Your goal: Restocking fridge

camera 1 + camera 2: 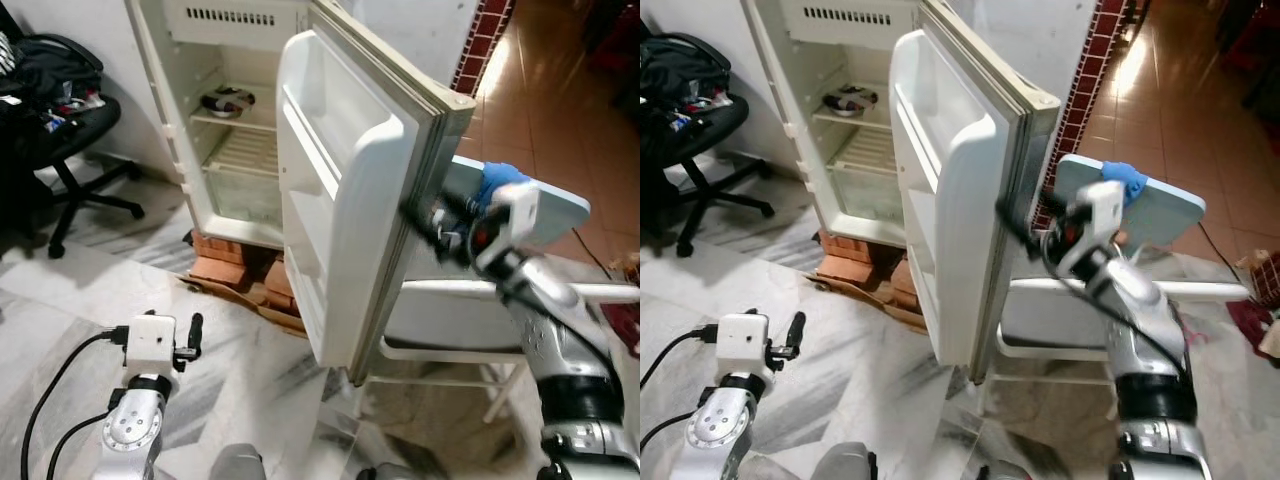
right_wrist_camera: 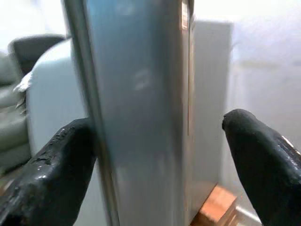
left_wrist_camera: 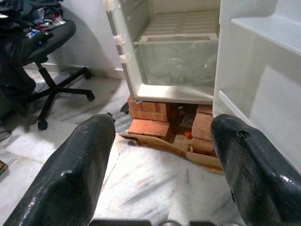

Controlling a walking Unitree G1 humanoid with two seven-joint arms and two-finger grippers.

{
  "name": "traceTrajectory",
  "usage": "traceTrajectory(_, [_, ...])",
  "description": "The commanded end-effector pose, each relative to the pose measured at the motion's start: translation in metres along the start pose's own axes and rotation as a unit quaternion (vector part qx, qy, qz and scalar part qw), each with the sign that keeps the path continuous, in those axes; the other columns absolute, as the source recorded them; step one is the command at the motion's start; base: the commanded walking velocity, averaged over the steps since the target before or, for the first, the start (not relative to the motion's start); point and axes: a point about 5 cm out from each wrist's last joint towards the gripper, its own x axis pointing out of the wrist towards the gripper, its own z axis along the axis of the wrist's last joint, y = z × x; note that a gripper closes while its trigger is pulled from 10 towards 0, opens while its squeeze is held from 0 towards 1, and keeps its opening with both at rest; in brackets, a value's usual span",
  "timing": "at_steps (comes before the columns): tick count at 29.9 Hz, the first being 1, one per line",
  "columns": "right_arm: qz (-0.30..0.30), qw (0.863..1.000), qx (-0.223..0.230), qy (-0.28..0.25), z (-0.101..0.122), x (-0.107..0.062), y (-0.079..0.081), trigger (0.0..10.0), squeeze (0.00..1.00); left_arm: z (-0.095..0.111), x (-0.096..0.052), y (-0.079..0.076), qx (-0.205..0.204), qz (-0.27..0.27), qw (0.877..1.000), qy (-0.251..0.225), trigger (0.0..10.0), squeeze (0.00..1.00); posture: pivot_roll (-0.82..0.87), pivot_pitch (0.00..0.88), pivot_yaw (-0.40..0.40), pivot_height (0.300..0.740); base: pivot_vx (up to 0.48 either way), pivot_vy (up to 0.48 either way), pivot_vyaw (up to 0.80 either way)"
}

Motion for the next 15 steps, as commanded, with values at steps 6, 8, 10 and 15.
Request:
traceTrajectory(6, [0.204, 0.961, 0.181, -0.048, 0.025, 0.027, 0.094, 10.0, 0.00, 0.004, 0.005, -0.004, 0.004, -0.004, 1.000, -0.004, 10.0, 0.00, 0.17, 0.000, -0.017, 0.740, 0.000, 0.000, 0.00])
traceTrajectory(8, [0.298, 0.933, 0.198, -0.042, 0.027, 0.012, 0.114, 10.0, 0.00, 0.004, 0.005, -0.004, 0.002, -0.001, 1.000, -0.004, 10.0, 0.00, 0.17, 0.000, -0.021, 0.740, 0.000, 0.000, 0.00])
traceTrajectory(10, [0.302, 0.937, 0.178, -0.007, 0.012, 0.004, 0.113, 10.0, 0.00, 0.003, 0.004, -0.003, 0.000, 0.001, 1.000, -0.003, 10.0, 0.00, 0.17, 0.000, -0.023, 0.740, 0.000, 0.000, 0.00])
traceTrajectory(15, [0.205, 0.965, 0.155, 0.061, -0.033, -0.006, 0.078, 10.0, 0.00, 0.001, 0.002, -0.003, -0.005, 0.002, 1.000, 0.000, 10.0, 0.00, 0.16, 0.000, -0.027, 0.740, 0.000, 0.000, 0.00])
